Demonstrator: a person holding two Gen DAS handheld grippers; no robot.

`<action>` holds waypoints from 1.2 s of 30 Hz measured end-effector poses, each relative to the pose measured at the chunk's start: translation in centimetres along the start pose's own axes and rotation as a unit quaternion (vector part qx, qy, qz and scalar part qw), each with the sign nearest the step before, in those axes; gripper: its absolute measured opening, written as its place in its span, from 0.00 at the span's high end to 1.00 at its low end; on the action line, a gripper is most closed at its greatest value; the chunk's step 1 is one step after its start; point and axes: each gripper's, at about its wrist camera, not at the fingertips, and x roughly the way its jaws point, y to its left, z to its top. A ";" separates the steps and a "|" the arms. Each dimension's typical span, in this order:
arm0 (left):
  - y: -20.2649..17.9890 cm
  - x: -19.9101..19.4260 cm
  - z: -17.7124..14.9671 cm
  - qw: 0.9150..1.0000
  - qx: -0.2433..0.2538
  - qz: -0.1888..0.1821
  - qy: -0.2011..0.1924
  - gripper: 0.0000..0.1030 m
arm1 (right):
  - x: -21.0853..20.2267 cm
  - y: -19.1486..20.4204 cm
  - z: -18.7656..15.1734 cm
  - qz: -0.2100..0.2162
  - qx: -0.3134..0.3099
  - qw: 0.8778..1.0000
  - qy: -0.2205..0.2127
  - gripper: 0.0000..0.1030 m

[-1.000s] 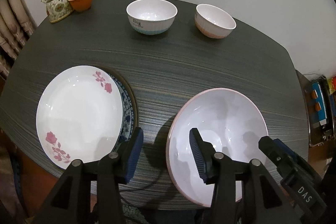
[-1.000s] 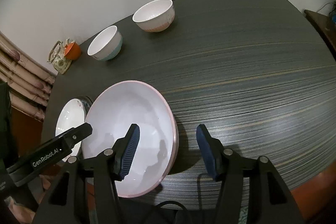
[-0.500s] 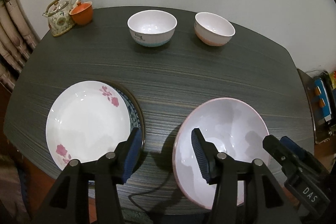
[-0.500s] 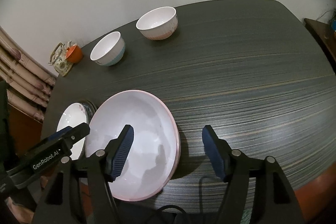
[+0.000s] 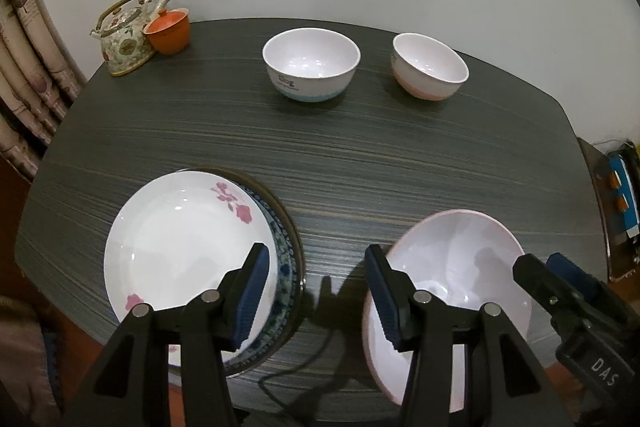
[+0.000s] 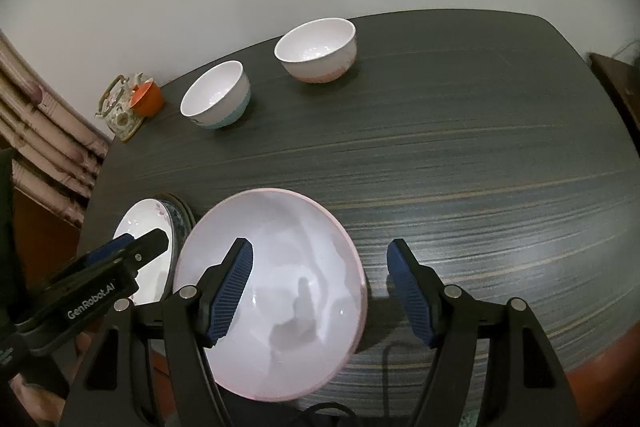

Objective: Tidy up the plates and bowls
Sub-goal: 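Move both tools toward the small white bowls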

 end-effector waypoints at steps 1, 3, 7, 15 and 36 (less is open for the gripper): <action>0.3 0.1 0.2 1.000 -0.002 0.001 0.001 0.51 | 0.1 0.3 0.2 0.000 -0.004 1.000 0.000 0.35; 0.7 0.3 0.4 1.000 -0.004 0.003 0.000 0.51 | 0.2 0.7 0.6 -0.001 -0.010 1.000 0.001 0.35; 1.8 0.7 1.0 1.000 -0.012 0.005 0.003 0.51 | 0.4 1.7 1.5 0.000 -0.024 1.000 0.003 0.35; 4.2 1.8 2.2 0.999 -0.033 0.015 0.007 0.51 | 1.3 3.8 3.8 0.003 -0.049 0.999 0.005 0.35; 9.3 6.0 11.4 0.997 -0.074 0.029 0.006 0.51 | 7.5 7.4 11.6 0.025 -0.092 0.995 0.038 0.35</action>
